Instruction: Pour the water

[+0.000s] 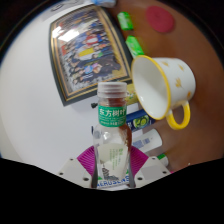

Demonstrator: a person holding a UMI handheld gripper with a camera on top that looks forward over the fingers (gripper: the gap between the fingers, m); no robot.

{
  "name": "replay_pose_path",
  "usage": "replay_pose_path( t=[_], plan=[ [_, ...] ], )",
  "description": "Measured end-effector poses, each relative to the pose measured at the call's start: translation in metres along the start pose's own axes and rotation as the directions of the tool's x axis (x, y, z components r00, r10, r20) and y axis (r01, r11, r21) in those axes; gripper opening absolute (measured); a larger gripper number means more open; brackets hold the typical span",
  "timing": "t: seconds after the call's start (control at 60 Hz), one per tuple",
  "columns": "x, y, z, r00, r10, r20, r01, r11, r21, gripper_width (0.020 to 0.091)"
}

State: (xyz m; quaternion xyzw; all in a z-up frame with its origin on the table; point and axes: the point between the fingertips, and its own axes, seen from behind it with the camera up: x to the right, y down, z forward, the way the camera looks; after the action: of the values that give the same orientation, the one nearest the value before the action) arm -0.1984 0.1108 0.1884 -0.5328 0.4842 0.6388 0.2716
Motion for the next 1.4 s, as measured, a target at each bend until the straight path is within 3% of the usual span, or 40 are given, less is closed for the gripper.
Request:
replay_pose_path(
  t=[0.15,0.367,0.467,0.65,0.75,1.0,1.067,1.233,1.267,1.317,1.4],
  plan=[
    [-0.022,-0.018,-0.015,0.878,-0.469,-0.094,0.47,0.883,-0.02,0.0427],
    [-0.072,-0.109,-0.058,0.388,-0.893,-0.23,0.917,0.399,-0.003,0.0426],
    [-0.081,-0.161,-0.079,0.125,-0.938,-0.325,0.989,0.144,-0.036,0.0425],
    [-0.046,-0.236,-0.101,-0.245,-0.884,-0.398,0.964,-0.177,-0.2,0.0425],
    [-0.017,-0.259,-0.108,-0.295,-0.869,-0.398,0.944,-0.201,-0.262,0.0425],
    [0.046,-0.284,-0.111,-0.315,-0.866,-0.389,0.923,-0.184,-0.338,0.0445],
    [0.045,-0.283,-0.112,-0.316,-0.865,-0.391,0.93,-0.2,-0.31,0.0444],
    [0.047,-0.285,-0.115,-0.3,-0.866,-0.399,0.933,-0.179,-0.313,0.0569],
    [0.053,-0.286,-0.117,-0.302,-0.867,-0.397,0.926,-0.168,-0.339,0.0656],
    [0.058,-0.282,-0.119,-0.302,-0.874,-0.38,0.917,-0.157,-0.367,0.0861],
    [0.057,-0.276,-0.13,-0.309,-0.87,-0.385,0.906,-0.146,-0.396,0.0841]
  ],
)
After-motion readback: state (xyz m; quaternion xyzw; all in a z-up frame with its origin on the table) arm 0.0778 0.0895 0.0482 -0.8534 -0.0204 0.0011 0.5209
